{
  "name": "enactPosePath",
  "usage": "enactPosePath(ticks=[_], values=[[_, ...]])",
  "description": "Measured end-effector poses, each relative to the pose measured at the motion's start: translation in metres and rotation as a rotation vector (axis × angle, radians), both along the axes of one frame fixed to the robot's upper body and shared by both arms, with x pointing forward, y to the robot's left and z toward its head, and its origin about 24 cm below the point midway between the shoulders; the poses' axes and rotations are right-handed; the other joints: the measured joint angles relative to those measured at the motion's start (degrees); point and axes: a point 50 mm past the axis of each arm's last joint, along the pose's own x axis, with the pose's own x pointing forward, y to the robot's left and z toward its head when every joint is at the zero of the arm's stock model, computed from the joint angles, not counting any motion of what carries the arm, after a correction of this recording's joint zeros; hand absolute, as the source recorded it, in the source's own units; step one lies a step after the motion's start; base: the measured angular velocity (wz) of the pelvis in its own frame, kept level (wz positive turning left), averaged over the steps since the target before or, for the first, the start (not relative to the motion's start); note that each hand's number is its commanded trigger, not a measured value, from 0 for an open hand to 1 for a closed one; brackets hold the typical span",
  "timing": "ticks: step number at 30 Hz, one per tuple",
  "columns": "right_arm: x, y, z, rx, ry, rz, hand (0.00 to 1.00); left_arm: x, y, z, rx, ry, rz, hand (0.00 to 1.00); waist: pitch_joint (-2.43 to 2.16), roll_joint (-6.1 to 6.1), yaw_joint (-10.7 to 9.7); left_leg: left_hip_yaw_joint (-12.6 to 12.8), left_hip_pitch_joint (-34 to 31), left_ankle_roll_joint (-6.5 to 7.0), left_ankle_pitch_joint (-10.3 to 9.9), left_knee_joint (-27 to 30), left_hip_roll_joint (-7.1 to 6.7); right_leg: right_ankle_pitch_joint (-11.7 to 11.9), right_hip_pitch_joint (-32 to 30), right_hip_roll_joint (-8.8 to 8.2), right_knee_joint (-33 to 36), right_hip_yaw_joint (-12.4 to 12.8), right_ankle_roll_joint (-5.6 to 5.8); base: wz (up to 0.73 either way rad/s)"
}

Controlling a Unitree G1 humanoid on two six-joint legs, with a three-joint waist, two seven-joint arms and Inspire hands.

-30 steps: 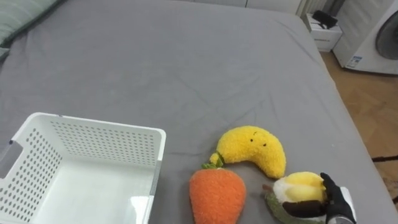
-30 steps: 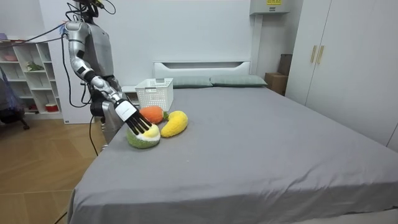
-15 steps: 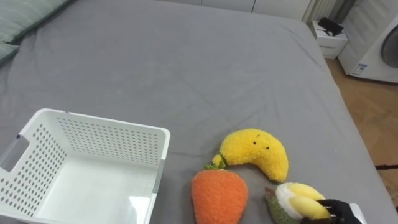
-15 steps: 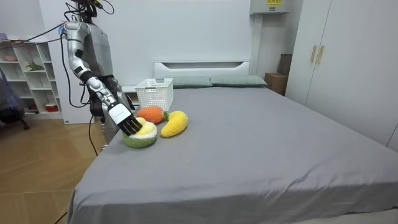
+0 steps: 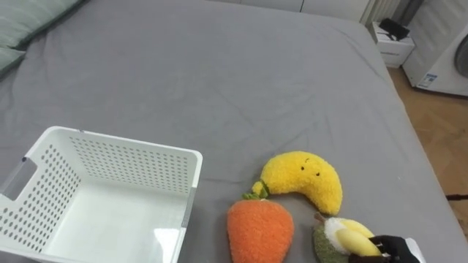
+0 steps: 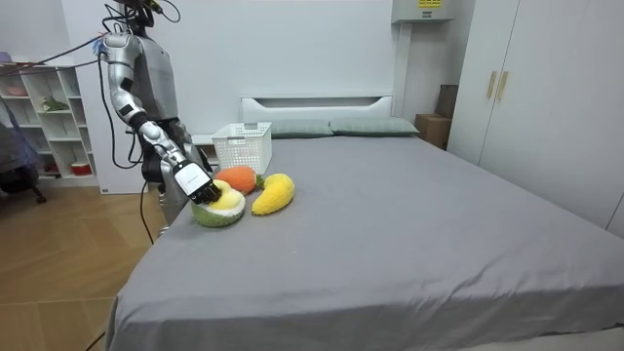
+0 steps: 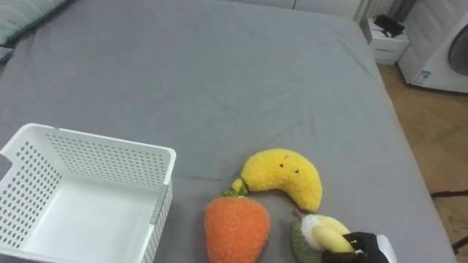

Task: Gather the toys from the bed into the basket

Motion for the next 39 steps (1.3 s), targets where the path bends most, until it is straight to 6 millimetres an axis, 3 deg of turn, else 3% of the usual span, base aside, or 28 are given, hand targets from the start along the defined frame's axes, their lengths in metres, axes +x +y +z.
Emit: enactPosePath(ticks=[11,14,22,28,33,39], values=[[-0.004,-0.004,-0.001,0.064,-0.002,-0.069,1.00,-0.001,0.001,-0.001,-0.018,0.005,0.022,0.00,0.15,-0.39,0.93,1.14,1.12,0.00,-0.01,-0.57,0.13,0.01,0.05,-0.12,0.08,0.78,0.01,-0.04],[0.000,-0.006,0.003,0.073,-0.026,-0.077,1.00,-0.002,0.004,0.000,-0.018,0.010,0.020,0.00,0.48,-0.67,0.72,1.22,1.62,0.00,-0.01,-0.71,0.15,0.01,0.39,-0.16,0.02,0.89,0.01,-0.01],[0.016,-0.002,0.014,0.095,-0.084,-0.022,1.00,0.011,0.010,0.002,-0.007,-0.018,0.008,0.00,0.37,-1.47,0.24,1.48,1.55,0.02,0.02,-0.58,0.16,0.01,-0.05,-0.03,0.32,1.52,0.02,-0.01],[0.038,0.003,0.035,0.106,-0.174,0.043,1.00,0.007,0.010,0.002,-0.015,-0.014,0.047,0.00,0.19,-1.57,-0.85,2.63,1.47,0.02,0.02,-0.94,0.37,0.05,-0.40,-0.10,0.75,2.28,0.05,-0.10],[0.057,0.001,0.064,0.066,-0.301,0.072,1.00,0.005,0.010,0.002,-0.014,-0.005,0.063,0.00,0.14,-1.61,-1.87,2.82,1.57,0.03,0.04,-1.02,0.38,0.04,-0.76,-0.16,0.97,2.27,0.05,0.00],[0.070,0.006,0.085,0.067,-0.400,0.112,1.00,0.004,0.008,0.000,-0.012,0.001,0.077,0.00,0.09,-1.61,-1.91,2.85,1.65,0.05,0.06,-1.20,0.38,0.04,-0.57,-0.16,1.00,2.31,0.05,0.00]])
